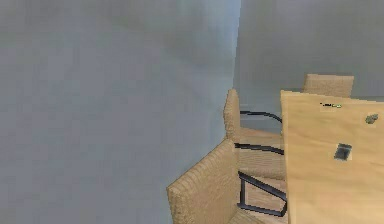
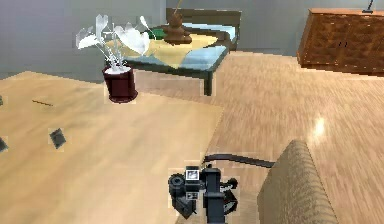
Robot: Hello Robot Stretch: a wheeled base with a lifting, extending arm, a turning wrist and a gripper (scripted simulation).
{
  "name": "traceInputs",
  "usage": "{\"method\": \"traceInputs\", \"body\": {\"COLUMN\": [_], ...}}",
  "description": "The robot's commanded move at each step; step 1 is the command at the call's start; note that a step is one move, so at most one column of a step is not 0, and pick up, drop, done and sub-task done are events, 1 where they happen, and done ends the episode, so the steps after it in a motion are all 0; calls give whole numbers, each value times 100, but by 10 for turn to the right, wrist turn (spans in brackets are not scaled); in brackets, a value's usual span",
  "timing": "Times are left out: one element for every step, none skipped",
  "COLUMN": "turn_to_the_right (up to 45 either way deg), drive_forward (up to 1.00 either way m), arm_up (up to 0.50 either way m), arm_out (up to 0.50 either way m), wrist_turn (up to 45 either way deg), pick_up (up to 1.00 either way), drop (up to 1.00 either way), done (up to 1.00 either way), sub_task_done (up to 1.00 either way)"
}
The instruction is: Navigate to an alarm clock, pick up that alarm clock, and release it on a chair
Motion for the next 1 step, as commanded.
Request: {"method": "traceInputs", "body": {"turn_to_the_right": [0], "drive_forward": [0], "arm_up": [0], "arm_out": [0], "wrist_turn": [0], "pick_up": [0], "drop": [0], "done": [100], "sub_task_done": [0]}}
